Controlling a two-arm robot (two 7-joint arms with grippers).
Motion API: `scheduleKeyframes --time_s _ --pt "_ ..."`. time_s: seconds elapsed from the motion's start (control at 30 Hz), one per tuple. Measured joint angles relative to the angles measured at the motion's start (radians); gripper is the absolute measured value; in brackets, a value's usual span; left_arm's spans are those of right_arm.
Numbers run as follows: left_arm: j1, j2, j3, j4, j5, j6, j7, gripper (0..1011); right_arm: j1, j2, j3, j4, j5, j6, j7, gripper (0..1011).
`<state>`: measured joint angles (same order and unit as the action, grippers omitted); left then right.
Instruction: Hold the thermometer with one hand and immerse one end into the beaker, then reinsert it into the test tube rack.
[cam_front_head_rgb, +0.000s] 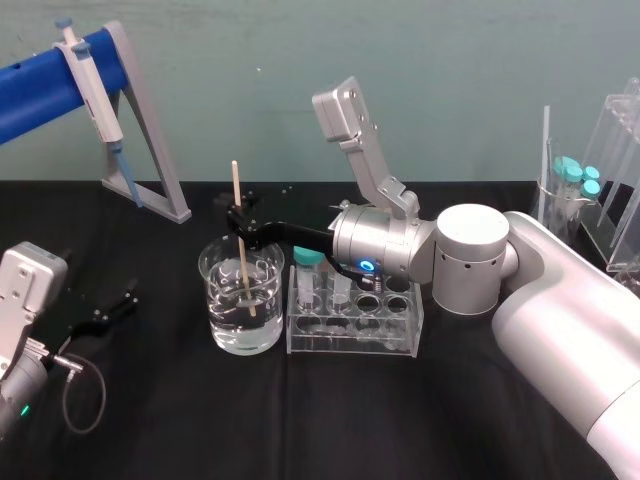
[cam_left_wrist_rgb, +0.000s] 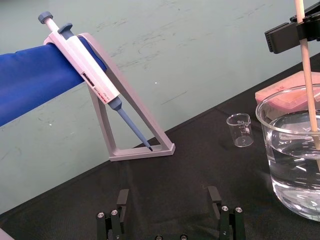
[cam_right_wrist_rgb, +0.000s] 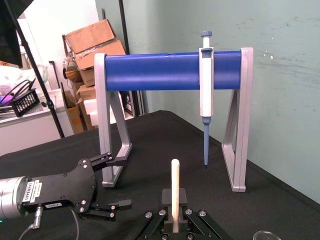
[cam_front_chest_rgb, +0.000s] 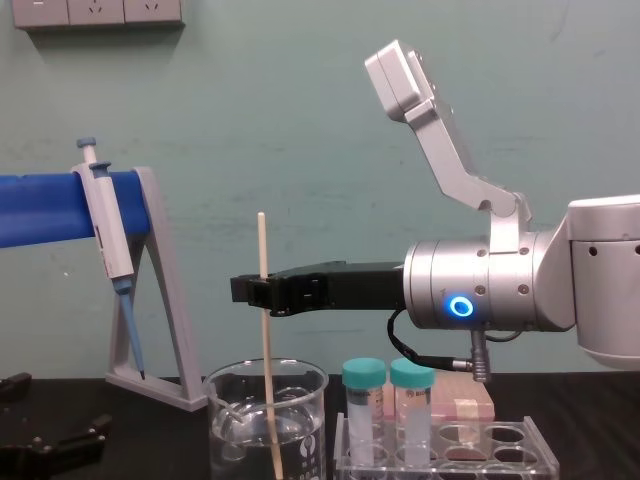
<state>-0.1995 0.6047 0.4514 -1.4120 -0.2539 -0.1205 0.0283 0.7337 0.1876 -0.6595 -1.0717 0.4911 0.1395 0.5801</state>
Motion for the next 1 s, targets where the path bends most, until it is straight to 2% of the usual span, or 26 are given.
scheduleKeyframes --time_s 1.0 --pt "0.000 0.000 0.000 0.000 0.000 0.000 0.000 1004 0.000 0.000 0.000 0.000 0.000 0.000 0.000 53"
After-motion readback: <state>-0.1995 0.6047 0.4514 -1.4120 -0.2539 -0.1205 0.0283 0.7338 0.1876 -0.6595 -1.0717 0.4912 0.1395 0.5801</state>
